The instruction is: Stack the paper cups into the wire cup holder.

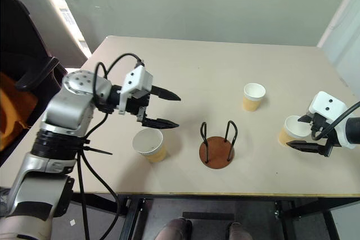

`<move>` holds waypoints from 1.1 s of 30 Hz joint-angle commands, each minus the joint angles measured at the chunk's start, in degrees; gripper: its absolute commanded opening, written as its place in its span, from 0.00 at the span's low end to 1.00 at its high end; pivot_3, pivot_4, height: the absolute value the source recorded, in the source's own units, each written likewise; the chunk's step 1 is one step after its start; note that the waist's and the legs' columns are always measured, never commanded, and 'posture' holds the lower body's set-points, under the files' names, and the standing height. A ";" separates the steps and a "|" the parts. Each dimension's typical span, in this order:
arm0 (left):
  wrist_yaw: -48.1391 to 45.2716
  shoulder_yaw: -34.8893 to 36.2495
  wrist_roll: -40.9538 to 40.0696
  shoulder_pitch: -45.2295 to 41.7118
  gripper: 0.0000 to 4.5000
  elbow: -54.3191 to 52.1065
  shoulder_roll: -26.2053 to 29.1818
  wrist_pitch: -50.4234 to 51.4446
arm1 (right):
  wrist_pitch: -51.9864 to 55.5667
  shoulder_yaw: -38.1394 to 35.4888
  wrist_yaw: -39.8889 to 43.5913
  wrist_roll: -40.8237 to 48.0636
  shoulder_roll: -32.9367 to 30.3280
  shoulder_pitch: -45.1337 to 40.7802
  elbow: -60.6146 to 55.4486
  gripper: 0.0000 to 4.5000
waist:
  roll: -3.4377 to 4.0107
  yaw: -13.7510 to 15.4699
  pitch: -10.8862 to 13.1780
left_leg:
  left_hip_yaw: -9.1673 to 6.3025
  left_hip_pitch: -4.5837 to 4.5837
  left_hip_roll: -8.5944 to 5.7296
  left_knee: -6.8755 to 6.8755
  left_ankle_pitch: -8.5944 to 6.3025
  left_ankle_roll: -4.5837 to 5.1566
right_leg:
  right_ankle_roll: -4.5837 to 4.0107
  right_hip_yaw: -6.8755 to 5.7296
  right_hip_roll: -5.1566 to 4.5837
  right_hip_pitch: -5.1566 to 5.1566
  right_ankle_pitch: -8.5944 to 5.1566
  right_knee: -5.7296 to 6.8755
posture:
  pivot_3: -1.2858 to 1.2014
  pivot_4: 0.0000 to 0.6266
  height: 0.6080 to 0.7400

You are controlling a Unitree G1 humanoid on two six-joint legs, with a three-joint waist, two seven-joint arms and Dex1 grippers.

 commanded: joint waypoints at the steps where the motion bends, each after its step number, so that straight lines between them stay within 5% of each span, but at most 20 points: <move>1: 0.01 2.58 -4.84 1.34 0.99 -10.99 2.52 4.55 | -3.52 4.43 1.20 -3.74 1.48 -5.45 5.19 1.00 | 0.00 -0.05 0.00 | 0.00 -0.01 0.00 0.01 0.00 0.00 | 0.00 0.00 -0.02 0.01 0.02 -0.03 | 0.52 0.24 1.00; 9: 3.46 2.11 -7.35 2.66 0.99 -17.50 4.42 9.00 | -10.01 16.24 5.97 -13.04 7.24 -13.67 18.21 1.00 | 0.01 -0.21 0.00 | 0.04 0.13 0.12 0.01 -0.09 0.17 | -0.22 -0.09 -0.06 0.03 0.21 0.03 | 0.52 0.24 1.00; 12: 4.15 2.11 -7.91 2.69 1.00 -17.92 4.80 9.41 | -11.68 17.89 6.25 -15.66 9.18 -16.29 22.04 0.88 | 0.05 -0.55 0.03 | 0.06 0.15 0.16 0.00 -0.09 0.16 | -0.33 -0.12 -0.05 0.01 0.30 0.03 | 0.52 0.24 1.00; 23: 7.08 1.74 -8.02 2.39 1.00 -17.44 3.99 8.70 | -13.97 17.52 10.67 -17.58 9.44 -19.30 22.51 0.00 | 0.10 -0.70 0.04 | 0.07 0.18 0.20 -0.03 -0.08 0.12 | -0.94 -0.15 -0.06 0.01 0.22 0.00 | 0.52 0.24 1.00; 29: 6.88 2.68 -7.83 2.91 1.00 -16.92 5.37 7.92 | -13.60 13.37 16.59 -13.61 6.18 -25.59 17.61 0.00 | 0.20 -0.96 0.09 | 0.07 0.19 0.20 -0.12 -0.09 0.08 | -0.99 -0.15 -0.05 -0.03 0.20 0.01 | 0.52 0.24 1.00; 33: 7.15 3.54 -8.07 3.65 1.00 -16.79 6.55 7.70 | -9.56 11.31 23.08 -4.31 8.80 -39.83 12.00 0.00 | 0.40 -1.44 0.09 | 0.11 0.13 0.19 -0.17 -0.08 0.04 | -1.06 -0.12 -0.02 -0.17 0.16 0.03 | 0.52 0.24 1.00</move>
